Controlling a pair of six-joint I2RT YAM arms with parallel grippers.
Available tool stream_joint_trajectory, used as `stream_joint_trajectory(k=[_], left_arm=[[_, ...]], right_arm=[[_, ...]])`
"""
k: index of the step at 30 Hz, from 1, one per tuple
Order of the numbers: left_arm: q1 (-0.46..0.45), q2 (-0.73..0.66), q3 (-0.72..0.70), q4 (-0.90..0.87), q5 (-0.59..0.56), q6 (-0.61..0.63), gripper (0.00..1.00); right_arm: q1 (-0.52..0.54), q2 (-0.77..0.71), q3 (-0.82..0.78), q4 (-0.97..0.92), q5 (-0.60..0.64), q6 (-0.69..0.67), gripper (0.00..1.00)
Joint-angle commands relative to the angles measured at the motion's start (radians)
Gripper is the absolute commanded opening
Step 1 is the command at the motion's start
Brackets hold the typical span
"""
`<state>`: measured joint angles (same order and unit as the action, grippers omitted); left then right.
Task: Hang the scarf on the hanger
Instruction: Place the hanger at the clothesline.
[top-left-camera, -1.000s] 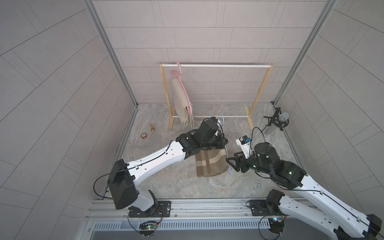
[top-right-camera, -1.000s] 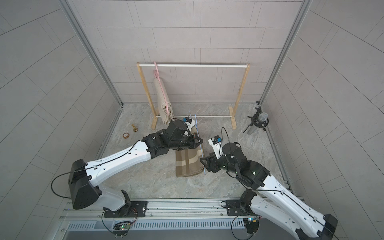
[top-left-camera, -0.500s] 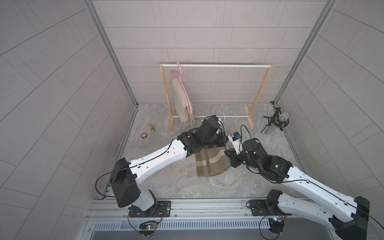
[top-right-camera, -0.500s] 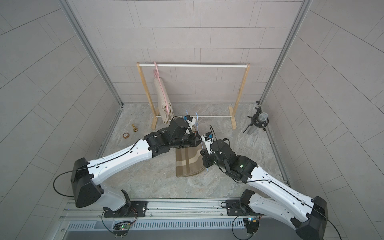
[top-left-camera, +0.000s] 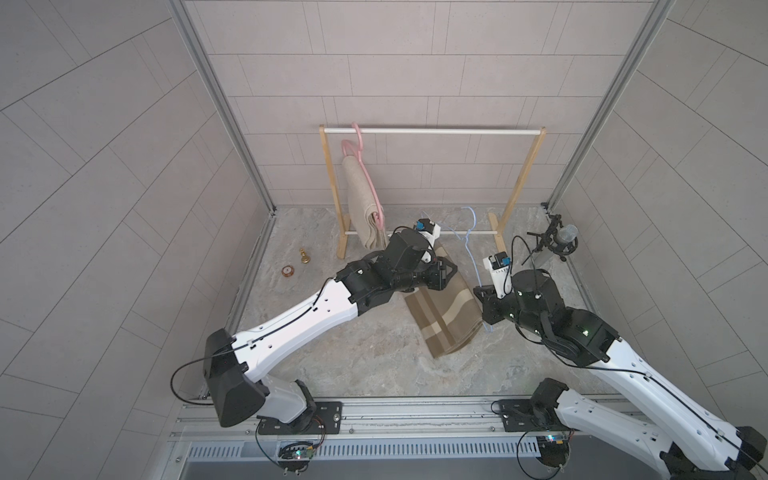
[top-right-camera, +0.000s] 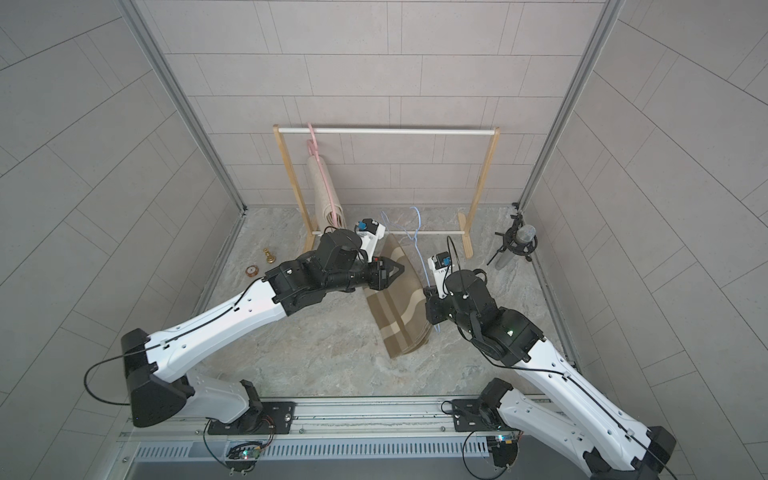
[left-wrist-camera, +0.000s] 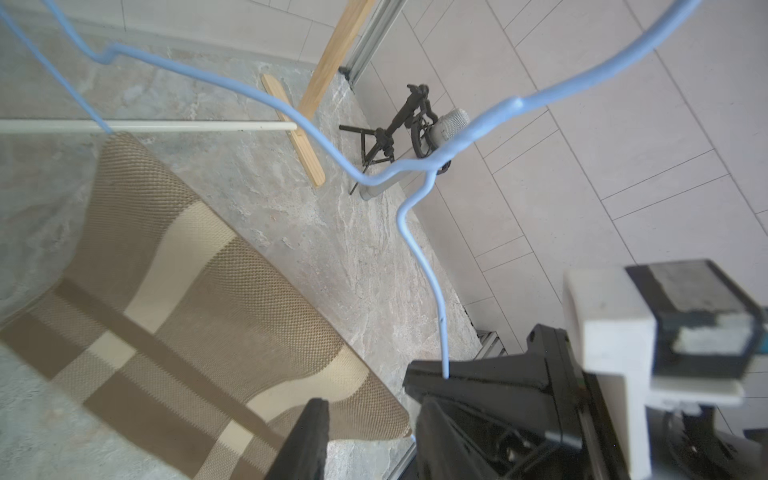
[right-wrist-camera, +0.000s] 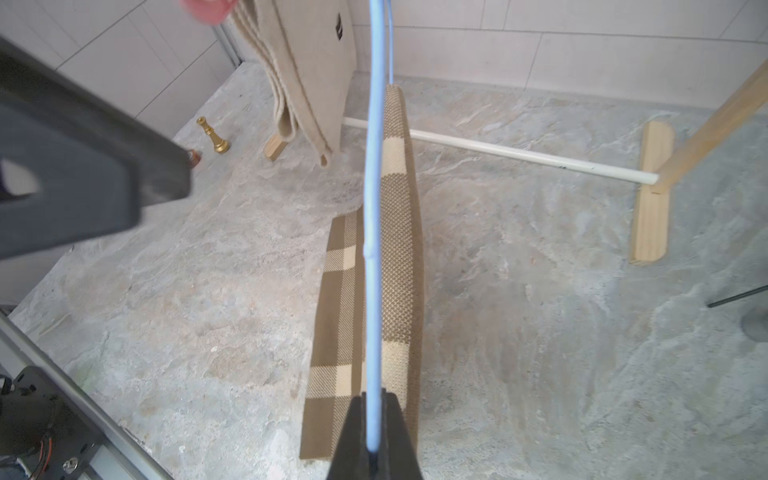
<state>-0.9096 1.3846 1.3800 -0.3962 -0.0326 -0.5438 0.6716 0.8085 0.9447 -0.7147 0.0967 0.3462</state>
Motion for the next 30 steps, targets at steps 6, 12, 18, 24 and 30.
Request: stream_joint_trajectory(k=[6,12,18,24,30], left_arm=[[0.006,-0.324,-0.183,-0.076,-0.284,0.146,0.55],[0.019,-0.563,-0.334,-0.144,-0.504,0.167,0.8],[0.026,-0.703,-0.412,-0.263,-0.623,0.152,0.85],[0.026,-0.793,-0.487,-0.333,-0.701,0.108,0.93],[0.026,-0.867,-0.551,-0.373,-0.773,0.069,1.0]], right_arm=[[-0.154,0.053,0.213,-0.038,-0.098,-0.133,0.0],[-0.241,0.189,0.357,-0.077,-0.235,-0.157,0.0],[-0.312,0.358,0.519,-0.08,-0.374,-0.177,0.0],[-0.394,0.502,0.645,-0.043,-0.458,-0.18,0.0],[-0.456,0.651,0.769,-0.015,-0.523,-0.173,0.0]])
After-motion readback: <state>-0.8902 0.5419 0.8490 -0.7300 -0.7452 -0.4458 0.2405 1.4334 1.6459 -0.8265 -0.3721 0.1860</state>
